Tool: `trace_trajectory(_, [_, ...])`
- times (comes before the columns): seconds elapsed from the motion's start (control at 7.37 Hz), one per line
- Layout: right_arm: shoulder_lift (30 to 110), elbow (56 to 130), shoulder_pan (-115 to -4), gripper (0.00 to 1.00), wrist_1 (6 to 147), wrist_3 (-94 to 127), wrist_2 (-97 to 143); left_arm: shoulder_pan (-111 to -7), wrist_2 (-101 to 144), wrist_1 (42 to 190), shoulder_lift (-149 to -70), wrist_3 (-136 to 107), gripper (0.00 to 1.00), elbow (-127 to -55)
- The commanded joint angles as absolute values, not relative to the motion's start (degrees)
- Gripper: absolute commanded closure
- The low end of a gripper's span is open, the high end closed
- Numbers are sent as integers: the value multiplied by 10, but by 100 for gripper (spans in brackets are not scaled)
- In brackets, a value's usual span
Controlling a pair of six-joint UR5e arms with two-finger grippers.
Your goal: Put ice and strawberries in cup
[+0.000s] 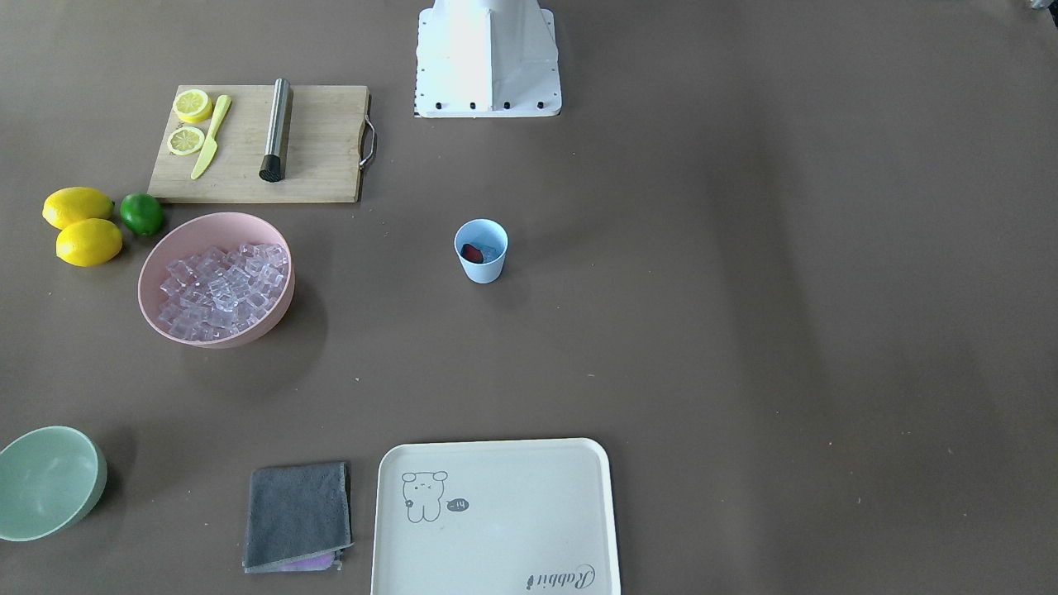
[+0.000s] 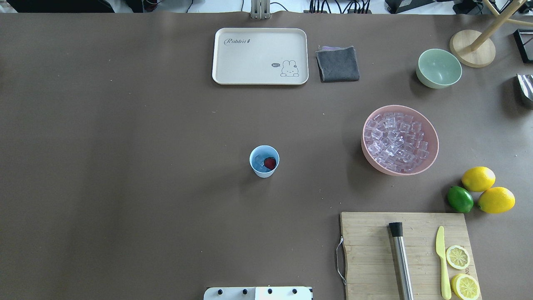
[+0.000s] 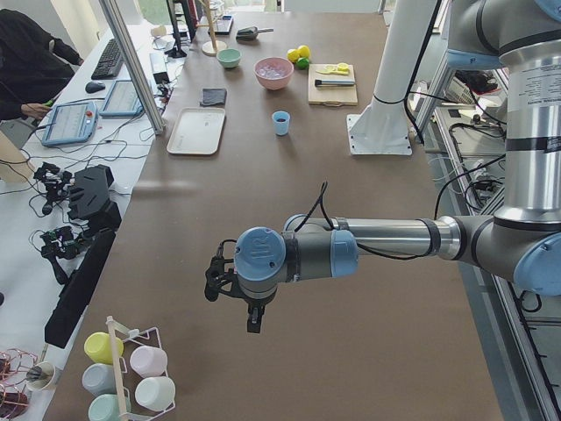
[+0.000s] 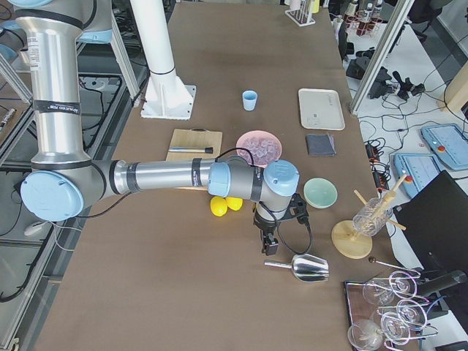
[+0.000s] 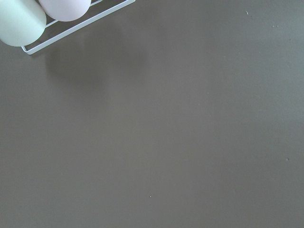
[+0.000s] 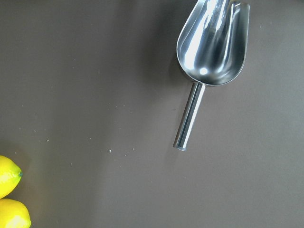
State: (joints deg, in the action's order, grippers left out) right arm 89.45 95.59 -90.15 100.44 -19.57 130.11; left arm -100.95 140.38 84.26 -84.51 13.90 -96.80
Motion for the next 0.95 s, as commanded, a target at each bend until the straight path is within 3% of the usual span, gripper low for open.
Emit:
trace_trajectory(0.0, [896,957,-901,0,1004,-200,1300,-1011,1372,845,-837,137,2,-978])
trace_trajectory(0.81, [922,947,-902,0,986,-203,1288,-1006,1370,845,-830,135,2,-976])
